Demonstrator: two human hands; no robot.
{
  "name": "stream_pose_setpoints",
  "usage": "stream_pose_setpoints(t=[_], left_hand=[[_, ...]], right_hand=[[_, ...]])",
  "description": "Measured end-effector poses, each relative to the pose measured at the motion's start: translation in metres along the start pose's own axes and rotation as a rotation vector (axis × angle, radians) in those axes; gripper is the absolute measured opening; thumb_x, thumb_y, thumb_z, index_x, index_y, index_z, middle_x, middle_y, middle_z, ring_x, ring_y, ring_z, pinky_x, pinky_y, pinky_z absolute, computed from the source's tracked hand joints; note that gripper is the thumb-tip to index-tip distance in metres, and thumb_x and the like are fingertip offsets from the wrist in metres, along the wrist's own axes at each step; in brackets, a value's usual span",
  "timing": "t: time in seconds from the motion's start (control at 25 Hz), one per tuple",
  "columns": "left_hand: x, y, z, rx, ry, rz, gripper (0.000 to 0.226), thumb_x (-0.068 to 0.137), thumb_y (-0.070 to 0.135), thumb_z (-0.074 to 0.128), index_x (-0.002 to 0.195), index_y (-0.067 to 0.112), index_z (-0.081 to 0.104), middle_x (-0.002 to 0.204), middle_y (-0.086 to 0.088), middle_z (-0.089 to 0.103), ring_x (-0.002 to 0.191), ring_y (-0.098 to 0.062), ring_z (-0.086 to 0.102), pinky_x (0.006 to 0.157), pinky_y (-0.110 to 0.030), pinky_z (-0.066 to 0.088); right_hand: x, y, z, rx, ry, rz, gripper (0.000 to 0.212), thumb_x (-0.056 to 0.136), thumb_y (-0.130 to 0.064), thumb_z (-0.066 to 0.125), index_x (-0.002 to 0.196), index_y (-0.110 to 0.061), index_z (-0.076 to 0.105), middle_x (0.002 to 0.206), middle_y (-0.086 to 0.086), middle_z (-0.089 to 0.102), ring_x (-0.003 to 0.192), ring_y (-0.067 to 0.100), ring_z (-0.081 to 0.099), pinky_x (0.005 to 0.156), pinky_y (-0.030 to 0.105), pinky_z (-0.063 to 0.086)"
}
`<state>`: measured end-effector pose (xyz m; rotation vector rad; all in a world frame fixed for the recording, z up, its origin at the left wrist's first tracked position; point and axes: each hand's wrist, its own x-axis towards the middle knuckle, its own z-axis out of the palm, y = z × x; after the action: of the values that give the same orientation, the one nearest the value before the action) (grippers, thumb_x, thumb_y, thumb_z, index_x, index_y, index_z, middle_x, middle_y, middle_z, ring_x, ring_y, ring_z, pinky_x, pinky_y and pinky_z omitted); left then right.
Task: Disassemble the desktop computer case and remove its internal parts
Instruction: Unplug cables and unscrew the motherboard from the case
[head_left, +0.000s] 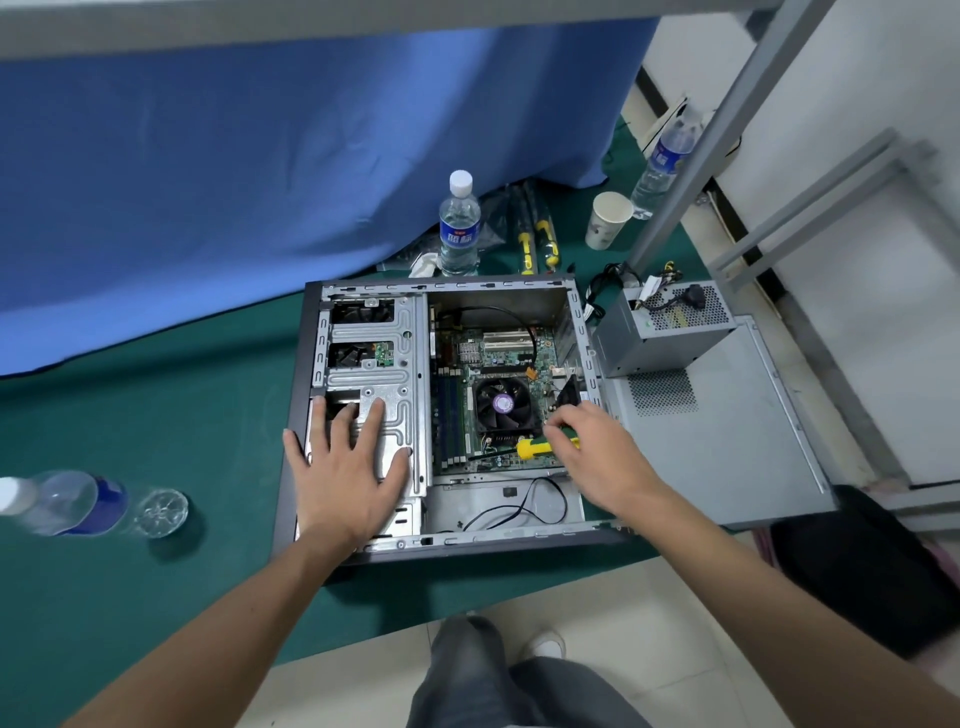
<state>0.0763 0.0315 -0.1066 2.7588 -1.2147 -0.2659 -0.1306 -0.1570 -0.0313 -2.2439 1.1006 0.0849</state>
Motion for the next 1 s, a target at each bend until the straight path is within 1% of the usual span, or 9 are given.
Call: stream_pose_setpoints(t=[0.12,0.2,0.28,0.4,0.48,0.6,0.76,0.84,1.0], left_hand=[[0.0,0.002,-0.009,-0.114,-0.008,0.007,0.057,0.095,0.056,0.041,0.148,0.037,0.036,0.156,-0.008,0.024,0.149,-0.027,0.001,0.117,-0.057,-0.006],[-0.002,0.012,-0.019,-0.202,0.037,0.079,0.053,0.092,0.044,0.059,0.141,0.03,0.048,0.153,-0.011,0.029,0.144,-0.028,0.022,0.119,-0.055,0.012],[-0.003,0.034,-0.027,-0.294,0.009,0.156,0.057,0.089,0.038,0.065,0.142,0.028,0.046,0.147,-0.007,0.038,0.131,-0.022,0.04,0.113,-0.041,0.032],[0.003,0.07,-0.042,-0.596,-0.191,0.108,0.055,0.094,0.032,0.062,0.145,0.028,0.041,0.124,0.004,0.052,0.098,-0.005,0.057,0.091,-0.026,0.051],[0.011,0.081,-0.046,-0.623,-0.237,0.128,0.045,0.096,0.026,0.06,0.14,0.022,0.049,0.114,0.007,0.058,0.093,-0.003,0.058,0.089,-0.023,0.05],[0.019,0.087,-0.048,-0.637,-0.258,0.138,0.033,0.095,0.019,0.062,0.128,0.017,0.061,0.111,0.006,0.066,0.097,-0.007,0.06,0.093,-0.023,0.048],[0.023,0.09,-0.046,-0.769,-0.279,0.061,0.014,0.094,0.014,0.064,0.105,0.021,0.069,0.09,0.01,0.069,0.081,-0.004,0.062,0.068,-0.007,0.044],[0.024,0.089,-0.044,-0.858,-0.317,0.027,0.011,0.094,0.012,0.063,0.099,0.02,0.069,0.085,0.007,0.069,0.077,-0.006,0.063,0.063,-0.007,0.045],[0.024,0.084,-0.043,-1.005,-0.447,-0.045,0.008,0.096,0.014,0.06,0.098,0.016,0.068,0.086,-0.002,0.07,0.078,-0.013,0.064,0.07,-0.017,0.051]], right_hand=[[-0.01,0.011,-0.01,0.192,0.092,0.096,0.016,0.1,-0.027,0.051,0.103,-0.022,0.066,0.102,-0.009,0.061,0.086,0.006,0.055,0.081,0.023,0.042],[-0.019,0.018,-0.015,0.366,0.132,0.179,0.014,0.099,-0.027,0.053,0.092,-0.026,0.065,0.091,-0.008,0.064,0.067,0.006,0.054,0.064,0.027,0.048],[-0.026,0.022,-0.022,0.532,0.144,0.266,0.015,0.098,-0.027,0.055,0.09,-0.025,0.067,0.085,-0.004,0.064,0.057,0.012,0.052,0.059,0.036,0.053],[-0.036,0.022,-0.029,0.638,0.162,0.292,0.016,0.098,-0.024,0.055,0.09,-0.023,0.069,0.087,-0.001,0.064,0.061,0.012,0.054,0.049,0.017,0.043],[-0.041,0.021,-0.034,0.712,0.183,0.294,0.016,0.098,-0.019,0.056,0.09,-0.018,0.07,0.087,-0.001,0.063,0.064,0.011,0.053,0.046,0.009,0.039],[-0.046,0.019,-0.04,0.802,0.186,0.304,0.017,0.097,-0.015,0.056,0.09,-0.011,0.071,0.083,0.003,0.061,0.063,0.011,0.051,0.044,0.009,0.039],[-0.051,0.021,-0.038,0.822,0.182,0.331,0.018,0.097,-0.015,0.056,0.09,-0.01,0.072,0.08,0.008,0.061,0.052,0.008,0.05,0.043,0.014,0.037],[-0.052,0.024,-0.035,0.837,0.18,0.35,0.018,0.097,-0.016,0.056,0.09,-0.011,0.072,0.076,0.009,0.062,0.047,0.005,0.049,0.043,0.016,0.037],[-0.049,0.036,-0.026,0.9,0.149,0.417,0.018,0.096,-0.016,0.055,0.095,-0.008,0.071,0.07,0.014,0.063,0.048,0.011,0.046,0.043,0.021,0.035]])
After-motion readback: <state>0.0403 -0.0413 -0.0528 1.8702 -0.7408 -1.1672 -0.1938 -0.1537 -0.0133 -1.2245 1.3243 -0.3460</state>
